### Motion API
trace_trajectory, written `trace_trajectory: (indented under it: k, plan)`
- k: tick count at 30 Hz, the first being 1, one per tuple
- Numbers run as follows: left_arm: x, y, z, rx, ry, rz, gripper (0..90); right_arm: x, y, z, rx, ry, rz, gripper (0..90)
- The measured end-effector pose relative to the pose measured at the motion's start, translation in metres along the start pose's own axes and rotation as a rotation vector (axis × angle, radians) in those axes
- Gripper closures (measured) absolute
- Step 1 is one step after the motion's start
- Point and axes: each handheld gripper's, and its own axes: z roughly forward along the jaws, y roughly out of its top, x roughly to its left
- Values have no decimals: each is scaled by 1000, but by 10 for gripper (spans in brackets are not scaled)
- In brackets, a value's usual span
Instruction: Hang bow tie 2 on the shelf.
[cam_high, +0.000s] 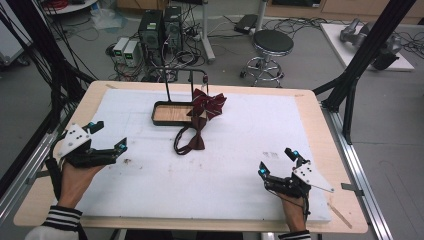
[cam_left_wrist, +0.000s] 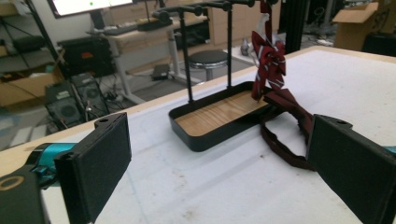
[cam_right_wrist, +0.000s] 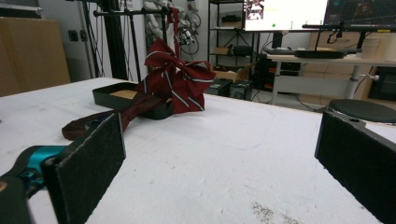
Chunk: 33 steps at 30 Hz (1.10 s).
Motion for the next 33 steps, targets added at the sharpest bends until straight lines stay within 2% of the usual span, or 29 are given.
trace_trajectory:
  k: [8, 13, 16, 22, 27, 33]
  plan:
    - [-17, 22, 23, 64, -39, 0, 72, 1, -5, -1, 7, 6, 0, 9]
    - [-31, 34, 41, 119, -66, 13, 72, 0, -6, 0, 6, 1, -4, 9]
    - [-41, 39, 52, 130, -80, 32, 72, -1, -7, 0, 6, 2, -8, 9]
    - [-52, 46, 72, 183, -97, 44, 75, -1, -9, 0, 11, 6, 13, 8]
    - [-58, 49, 83, 214, -123, 26, 75, 0, -10, 1, 13, 13, 7, 8]
    - [-65, 48, 98, 277, -144, 14, 84, 0, -10, 1, 9, 12, 1, 8]
